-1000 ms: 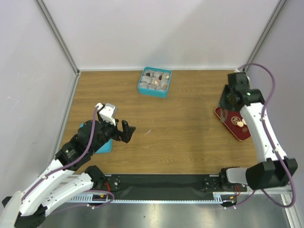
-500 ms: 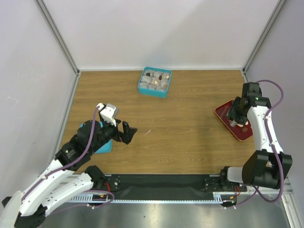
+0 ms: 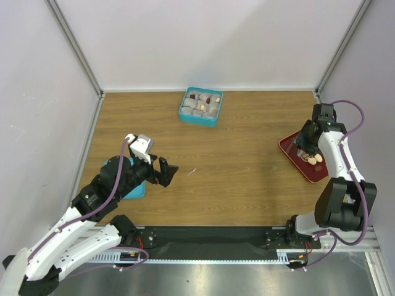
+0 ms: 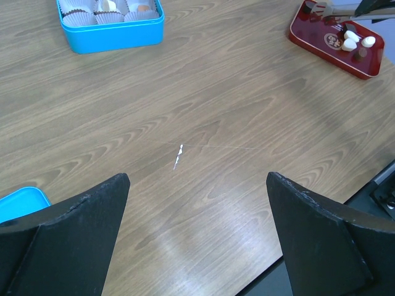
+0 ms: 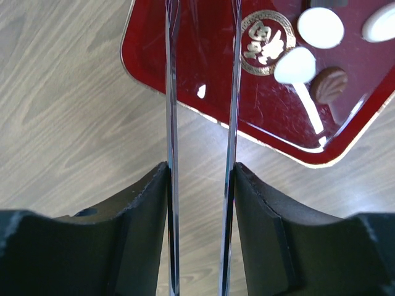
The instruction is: Pack the chocolate
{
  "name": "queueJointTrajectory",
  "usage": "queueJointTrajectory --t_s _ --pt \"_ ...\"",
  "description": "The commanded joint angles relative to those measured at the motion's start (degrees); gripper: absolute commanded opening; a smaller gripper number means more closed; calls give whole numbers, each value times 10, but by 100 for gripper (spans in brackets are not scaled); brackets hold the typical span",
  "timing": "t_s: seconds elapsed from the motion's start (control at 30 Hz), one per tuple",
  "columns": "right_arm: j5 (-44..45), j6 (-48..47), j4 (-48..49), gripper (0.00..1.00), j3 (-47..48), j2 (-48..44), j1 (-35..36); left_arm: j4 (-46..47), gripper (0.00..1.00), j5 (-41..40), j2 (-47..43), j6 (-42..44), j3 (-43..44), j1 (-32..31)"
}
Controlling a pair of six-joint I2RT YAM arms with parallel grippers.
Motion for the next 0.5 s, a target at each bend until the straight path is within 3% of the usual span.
queueJointTrajectory --t_s 0.0,0.47 --pt "14 14 51 49 -5 21 -3 20 100 5 -4 8 0 2" --pt "23 2 106 49 -17 56 -3 19 100 0 0 9 0 4"
